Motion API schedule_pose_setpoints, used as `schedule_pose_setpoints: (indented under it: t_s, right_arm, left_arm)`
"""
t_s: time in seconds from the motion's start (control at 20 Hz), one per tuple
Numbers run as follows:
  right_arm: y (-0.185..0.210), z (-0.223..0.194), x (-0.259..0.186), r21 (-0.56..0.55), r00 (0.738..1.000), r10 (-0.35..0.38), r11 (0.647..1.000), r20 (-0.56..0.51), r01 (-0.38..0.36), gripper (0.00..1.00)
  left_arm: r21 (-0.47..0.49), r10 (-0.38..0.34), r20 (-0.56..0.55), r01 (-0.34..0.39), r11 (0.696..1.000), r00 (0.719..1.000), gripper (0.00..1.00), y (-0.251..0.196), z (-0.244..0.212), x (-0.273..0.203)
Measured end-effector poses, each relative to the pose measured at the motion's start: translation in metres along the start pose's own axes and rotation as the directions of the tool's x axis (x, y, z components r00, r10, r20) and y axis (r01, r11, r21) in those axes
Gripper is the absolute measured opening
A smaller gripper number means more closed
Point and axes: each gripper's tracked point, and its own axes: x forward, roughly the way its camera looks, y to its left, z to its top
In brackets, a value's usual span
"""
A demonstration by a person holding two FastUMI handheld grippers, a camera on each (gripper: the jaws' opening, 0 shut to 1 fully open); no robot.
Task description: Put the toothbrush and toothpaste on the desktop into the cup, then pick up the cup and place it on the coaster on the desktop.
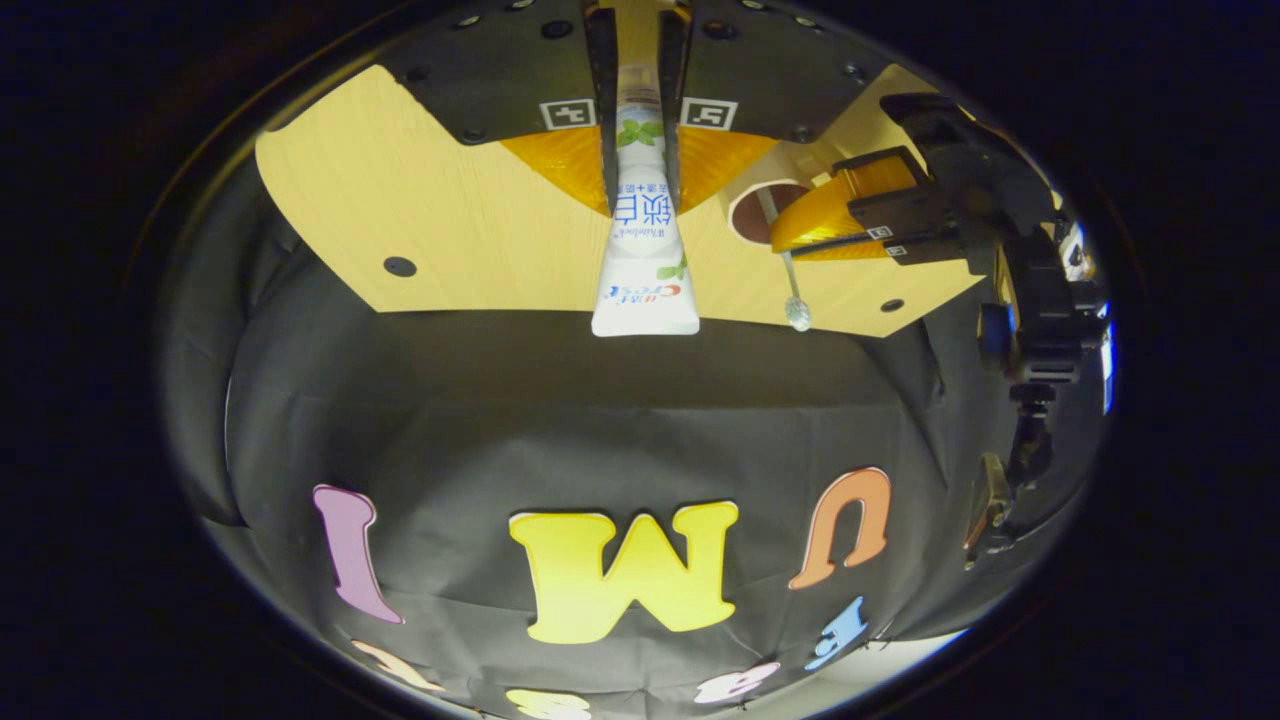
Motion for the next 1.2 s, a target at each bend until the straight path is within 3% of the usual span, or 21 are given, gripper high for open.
schedule_pose_setpoints:
  t_s: [0.1,0.15,0.2,0.4,0.5,0.65,0.9,0.95,1.2]
  right_arm:
    - [0.002,0.005,0.000,0.003,1.000,0.003,1.000,0.012,-0.003,0.16]
    - [0.003,0.009,0.000,0.005,1.000,0.007,1.000,0.020,-0.007,0.16]
    - [0.004,0.011,-0.001,0.008,1.000,0.008,1.000,0.030,-0.008,0.16]
    - [0.017,0.036,0.003,0.016,0.994,0.051,0.998,0.097,-0.053,0.16]
    - [0.028,0.050,0.005,0.011,0.987,0.081,0.996,0.139,-0.083,0.16]
    - [0.047,0.069,0.010,0.006,0.970,0.139,0.990,0.199,-0.143,0.16]
    - [0.082,0.086,0.017,-0.011,0.934,0.232,0.971,0.271,-0.238,0.16]
    - [0.087,0.086,0.018,-0.010,0.928,0.250,0.966,0.276,-0.257,0.16]
    - [0.108,0.077,0.032,-0.025,0.913,0.300,0.952,0.278,-0.305,0.15]
  left_arm:
    - [0.007,0.001,-0.004,-0.001,1.000,1.000,0.23,0.002,0.000,-0.005]
    - [0.006,0.002,-0.005,-0.002,1.000,1.000,0.43,0.003,-0.001,-0.008]
    - [0.002,0.006,-0.005,-0.006,1.000,1.000,0.50,0.004,0.000,-0.011]
    - [-0.015,0.040,0.002,-0.039,0.999,0.999,0.62,0.017,0.003,-0.029]
    - [-0.026,0.060,0.001,-0.060,0.998,0.998,0.86,0.026,0.001,-0.040]
    - [-0.033,0.098,-0.012,-0.099,0.995,0.995,0.93,0.040,-0.003,-0.051]
    - [-0.032,0.169,-0.026,-0.170,0.985,0.985,0.95,0.068,-0.011,-0.074]
    - [-0.031,0.185,-0.032,-0.186,0.982,0.982,1.00,0.074,-0.013,-0.078]
    - [-0.063,0.240,-0.069,-0.245,0.968,0.968,0.97,0.096,-0.030,-0.095]
